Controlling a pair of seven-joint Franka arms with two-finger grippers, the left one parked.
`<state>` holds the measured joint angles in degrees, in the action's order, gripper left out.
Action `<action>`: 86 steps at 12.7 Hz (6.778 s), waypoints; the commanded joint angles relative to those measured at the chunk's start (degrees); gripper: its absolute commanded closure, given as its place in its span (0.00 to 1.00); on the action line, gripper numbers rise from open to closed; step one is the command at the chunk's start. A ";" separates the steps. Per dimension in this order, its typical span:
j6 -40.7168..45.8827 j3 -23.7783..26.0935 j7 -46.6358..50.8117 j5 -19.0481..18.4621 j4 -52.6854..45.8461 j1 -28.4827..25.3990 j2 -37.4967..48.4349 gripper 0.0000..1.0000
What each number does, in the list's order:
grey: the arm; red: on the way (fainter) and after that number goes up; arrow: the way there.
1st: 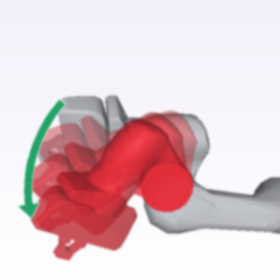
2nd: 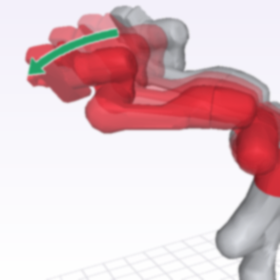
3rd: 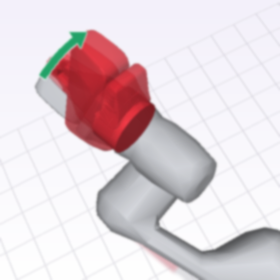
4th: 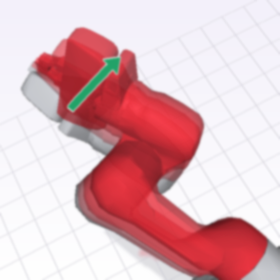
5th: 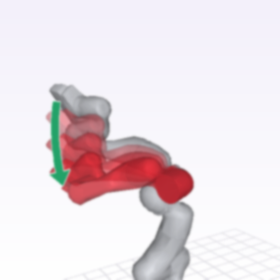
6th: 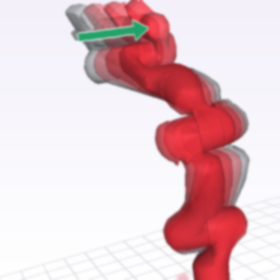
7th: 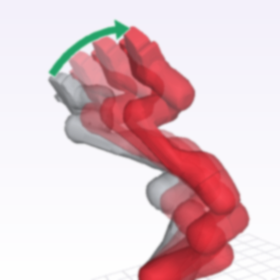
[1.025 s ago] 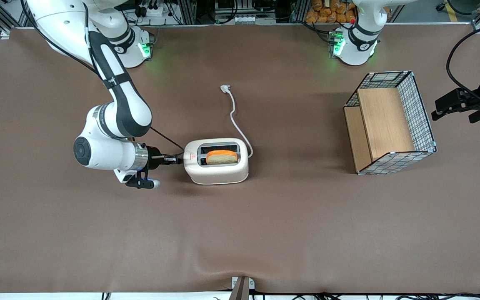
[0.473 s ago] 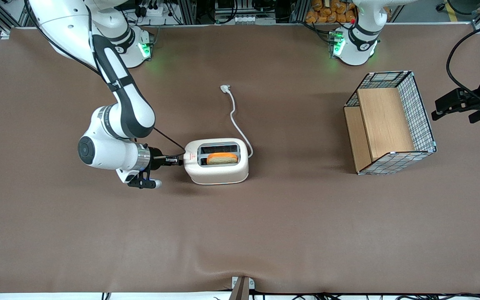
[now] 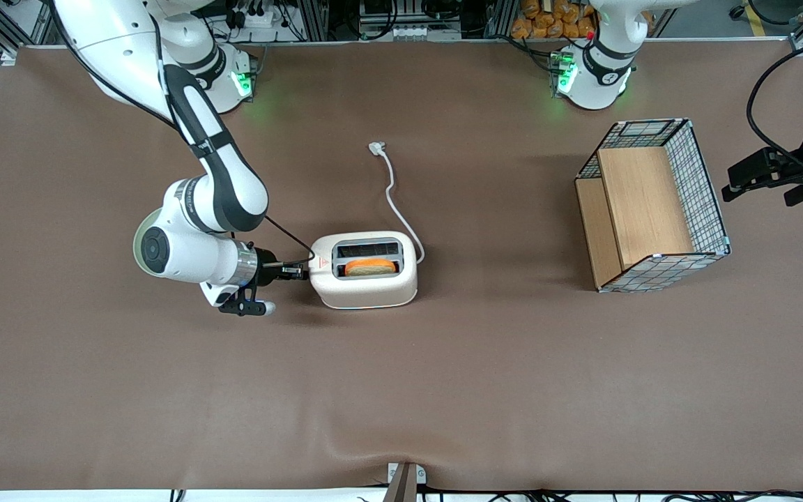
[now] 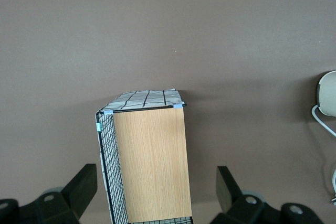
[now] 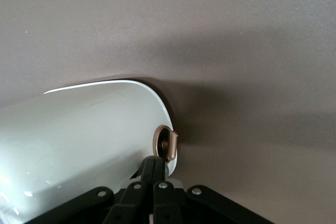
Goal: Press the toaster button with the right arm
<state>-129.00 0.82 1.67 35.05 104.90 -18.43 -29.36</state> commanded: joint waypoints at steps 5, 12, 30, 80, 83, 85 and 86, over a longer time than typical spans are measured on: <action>-5.65 0.76 -4.39 4.07 1.54 -1.17 -2.46 1.00; -5.56 0.76 -4.39 4.07 1.54 -1.17 -2.72 1.00; 9.79 0.24 -5.63 2.57 -6.44 5.76 -2.02 1.00; 42.16 1.38 0.79 -36.19 -15.69 19.66 30.15 0.00; 41.72 0.42 1.06 -35.84 -16.39 20.19 29.62 0.00; 41.99 0.15 1.23 -36.10 -16.92 20.10 29.62 0.00; 42.08 0.06 1.06 -36.10 -17.36 20.19 29.62 0.00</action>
<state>-87.67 0.34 3.37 0.01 89.67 0.86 0.94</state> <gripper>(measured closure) 0.000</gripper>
